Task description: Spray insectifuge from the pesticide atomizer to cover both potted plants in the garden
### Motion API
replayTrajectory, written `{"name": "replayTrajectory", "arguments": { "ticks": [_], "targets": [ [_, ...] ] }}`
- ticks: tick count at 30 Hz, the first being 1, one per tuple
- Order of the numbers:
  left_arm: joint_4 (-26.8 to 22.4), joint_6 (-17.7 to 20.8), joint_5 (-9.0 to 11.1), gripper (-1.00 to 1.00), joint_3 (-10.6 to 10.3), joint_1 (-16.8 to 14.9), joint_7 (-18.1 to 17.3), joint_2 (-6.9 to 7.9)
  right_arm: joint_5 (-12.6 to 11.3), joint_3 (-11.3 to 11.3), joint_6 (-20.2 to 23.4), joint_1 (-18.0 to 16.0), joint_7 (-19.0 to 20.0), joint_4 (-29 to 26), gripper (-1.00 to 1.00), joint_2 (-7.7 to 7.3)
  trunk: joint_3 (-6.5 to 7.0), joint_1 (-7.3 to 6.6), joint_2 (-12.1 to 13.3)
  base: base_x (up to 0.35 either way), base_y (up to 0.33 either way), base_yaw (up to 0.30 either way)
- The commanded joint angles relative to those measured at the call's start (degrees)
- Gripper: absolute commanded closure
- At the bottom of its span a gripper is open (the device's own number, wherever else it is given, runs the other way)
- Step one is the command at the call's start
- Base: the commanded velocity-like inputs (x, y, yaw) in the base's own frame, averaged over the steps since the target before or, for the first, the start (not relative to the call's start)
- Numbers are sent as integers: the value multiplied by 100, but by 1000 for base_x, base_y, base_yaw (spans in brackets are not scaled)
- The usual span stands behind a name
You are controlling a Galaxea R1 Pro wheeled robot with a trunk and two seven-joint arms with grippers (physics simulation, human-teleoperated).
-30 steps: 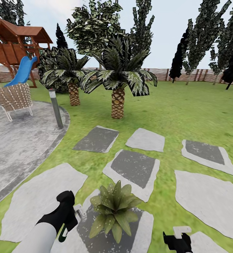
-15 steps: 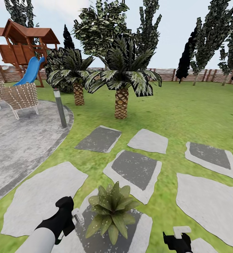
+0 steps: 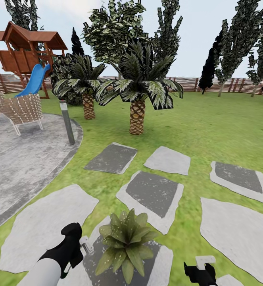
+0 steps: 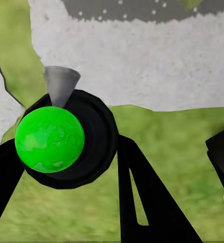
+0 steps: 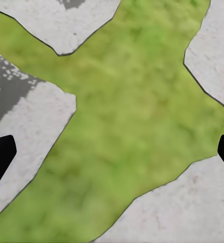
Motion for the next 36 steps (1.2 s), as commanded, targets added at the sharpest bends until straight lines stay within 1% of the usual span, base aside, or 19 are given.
{"name": "replayTrajectory", "arguments": {
  "ticks": [1,3,6,11,12,14,16,17,19,20,21,22,24,26,33,35,36],
  "targets": [
    [4,19,-32,100,58,91,-38,12,60,-44,-32,-6,-6,9,-100,1,-5,-1,-2,6,0,0],
    [9,19,-36,100,73,183,-38,21,60,-44,-31,-6,-6,9,-100,1,-5,-1,-2,3,0,0],
    [12,19,-42,100,90,236,-31,45,60,-44,-32,-6,-6,9,-100,1,-5,-1,-2,0,0,0],
    [4,19,-36,100,110,254,22,180,60,-44,-30,-6,-6,9,-100,1,-5,-1,-2,0,0,0],
    [4,19,-30,100,143,253,88,197,60,-44,-29,-6,-6,9,-100,1,-5,-1,-2,0,0,0],
    [3,19,-10,100,338,253,340,205,60,-44,-29,-6,-6,9,-100,1,-5,-1,-2,0,0,0],
    [9,13,5,100,616,251,580,167,62,-44,-29,-6,-6,9,-100,1,-5,-1,-2,0,0,0],
    [8,11,10,100,710,252,647,124,64,-44,-29,-6,-6,9,-100,1,-5,-1,-2,0,0,0],
    [11,10,13,100,783,252,695,-10,64,-44,-29,-6,-6,9,-100,1,-5,-1,-2,0,0,0],
    [33,1,14,100,799,254,706,-117,63,-44,-29,-6,-6,9,-100,1,-5,-1,-2,0,0,0],
    [105,-11,4,100,805,255,712,-189,64,-44,-29,-6,-6,9,-100,1,-5,-1,-2,0,0,0],
    [232,-22,-6,100,800,255,719,-230,62,-44,-31,-6,-6,9,-100,1,-5,-1,-2,0,0,0],
    [418,-31,-6,100,791,255,725,-265,61,-44,-31,-6,-6,9,-100,1,-5,-1,-2,0,0,17],
    [471,-33,-3,100,793,254,726,-274,60,-44,-30,-6,-6,9,-100,1,-5,-1,-2,0,0,104],
    [432,-34,12,100,854,251,727,-256,67,-44,-35,-6,-6,9,-100,7,-5,-1,-2,0,0,211],
    [412,-34,126,100,850,251,727,-256,67,-44,-37,-6,-6,13,-100,6,-5,-1,-2,0,0,197],
    [404,-37,269,100,842,251,730,-256,68,-44,-37,-6,-6,15,-100,8,-5,-1,-2,0,0,74]
  ]
}}
